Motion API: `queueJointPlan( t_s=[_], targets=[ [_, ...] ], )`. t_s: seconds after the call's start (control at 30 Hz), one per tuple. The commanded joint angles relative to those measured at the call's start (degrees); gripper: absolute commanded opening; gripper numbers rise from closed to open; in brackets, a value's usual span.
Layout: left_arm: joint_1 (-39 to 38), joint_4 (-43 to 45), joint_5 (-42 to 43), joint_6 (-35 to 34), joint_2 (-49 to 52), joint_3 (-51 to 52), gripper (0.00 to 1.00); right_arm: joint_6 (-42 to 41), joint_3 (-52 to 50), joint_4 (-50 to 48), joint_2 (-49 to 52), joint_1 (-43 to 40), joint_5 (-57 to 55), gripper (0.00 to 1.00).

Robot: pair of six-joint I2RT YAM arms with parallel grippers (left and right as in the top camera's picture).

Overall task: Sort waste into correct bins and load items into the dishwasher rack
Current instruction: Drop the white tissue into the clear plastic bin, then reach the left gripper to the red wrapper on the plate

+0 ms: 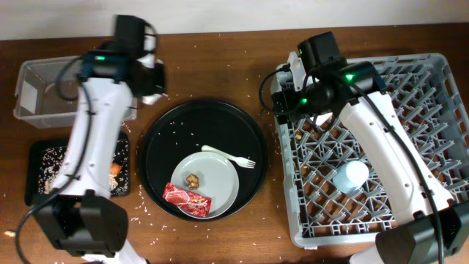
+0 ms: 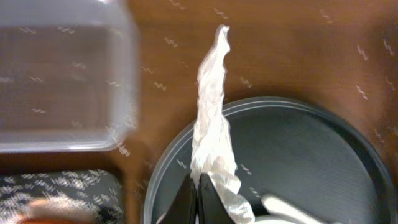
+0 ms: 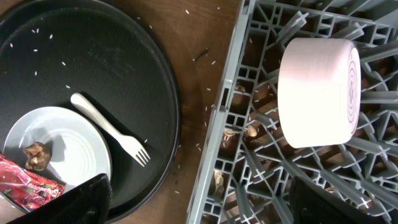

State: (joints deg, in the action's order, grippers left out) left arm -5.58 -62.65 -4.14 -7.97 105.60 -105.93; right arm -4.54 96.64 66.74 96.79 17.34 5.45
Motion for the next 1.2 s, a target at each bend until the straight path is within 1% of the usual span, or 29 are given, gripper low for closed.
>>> queueJointPlan(
  t_s=[0.0, 0.07, 0.1, 0.13, 0.17, 0.2, 0.27, 0.33, 0.4, 0.5, 0.53, 0.57, 0.6, 0.63, 0.67, 0.77, 0.87, 0.93, 1.03, 1.07, 1.17],
  targets=[
    [10.19, 5.29, -1.49, 0.24, 2.51, -0.94, 0.00, -0.24, 0.76, -0.31, 0.33, 0.26, -0.13, 0.90],
    [14.25, 10.54, -1.46, 0.26, 6.67, -0.94, 0.00, -0.24, 0.76, -0.57, 0.33, 0.26, -0.13, 0.90],
    [14.95, 12.28, -1.46, 0.26, 8.15, -0.94, 0.06, -0.24, 0.76, -0.52, 0.33, 0.26, -0.13, 0.90],
    [15.78, 13.86, -1.20, 0.26, 10.08, -0.94, 0.41, -0.24, 0.76, -0.46, 0.33, 0.26, -0.11, 0.90],
    [16.28, 14.36, -1.25, 0.28, 11.08, -0.94, 0.83, -0.26, 0.76, -0.33, 0.33, 0.26, -0.11, 0.90],
    [16.48, 14.58, -1.25, 0.28, 11.39, -0.94, 0.99, -0.26, 0.76, -0.04, 0.33, 0.26, -0.11, 0.90],
    [16.46, 14.14, -0.94, 0.28, 11.23, -2.51, 0.99, -0.26, 0.76, -0.02, 0.33, 0.26, -0.11, 0.90],
    [16.48, 10.19, 1.84, 0.31, 10.82, -6.25, 0.99, -0.26, 0.76, 0.20, 0.33, 0.26, -0.11, 0.90],
    [16.48, 4.00, 2.86, 0.31, 10.14, -11.58, 0.99, -0.24, 0.76, 0.70, 0.33, 0.26, -0.11, 0.90],
    [16.46, 0.04, 3.02, 0.76, 9.64, -15.93, 0.99, -0.24, 0.76, 0.81, 0.33, 0.26, -0.11, 0.90],
    [16.35, -1.42, 4.28, 0.79, 9.46, -16.13, 0.99, -0.26, 0.76, 0.94, 0.33, 0.26, -0.11, 0.90],
    [16.35, -3.63, 6.12, 0.76, 8.92, -16.48, 0.97, -0.24, 0.76, 1.11, 0.33, 0.26, -0.11, 0.90],
    [16.35, -6.69, 6.93, 0.76, 7.19, -16.96, 0.94, -0.24, 0.76, 1.46, 0.33, 0.26, -0.13, 0.90],
    [16.35, -8.13, 6.43, 0.76, 5.77, -17.03, 0.94, -0.24, 0.76, 1.66, 0.33, 0.26, -0.11, 0.90],
    [16.35, -12.15, 4.09, 0.74, 1.16, -17.03, 0.94, -0.26, 0.76, 1.86, 0.33, 0.26, -0.11, 0.90],
    [15.56, -19.78, 4.83, -0.61, -5.51, -17.00, 0.95, -0.48, 0.76, 0.96, 0.33, 0.26, 0.37, 0.90],
    [11.78, -27.47, 5.97, -2.54, -6.80, -16.90, 0.95, -0.74, 0.76, 0.76, 0.33, 0.26, 4.87, 0.90],
    [7.37, -30.34, 6.10, -2.75, -6.80, -15.91, 0.94, -0.72, 0.76, -0.02, 0.33, 0.26, 6.43, 0.90],
    [3.65, -32.98, 6.05, -2.75, -6.80, -15.21, 0.94, -0.68, 0.76, -0.11, 0.33, 0.26, 6.38, 0.90],
    [2.97, -34.07, 6.10, -2.75, -6.97, -12.85, 0.94, -0.68, 0.76, -0.09, 0.33, 0.26, 6.38, 0.90],
    [2.95, -33.55, 6.23, -3.39, -7.76, -5.97, 0.94, -0.68, 0.76, -0.07, 0.33, 0.26, 6.38, 0.90]
  ],
)
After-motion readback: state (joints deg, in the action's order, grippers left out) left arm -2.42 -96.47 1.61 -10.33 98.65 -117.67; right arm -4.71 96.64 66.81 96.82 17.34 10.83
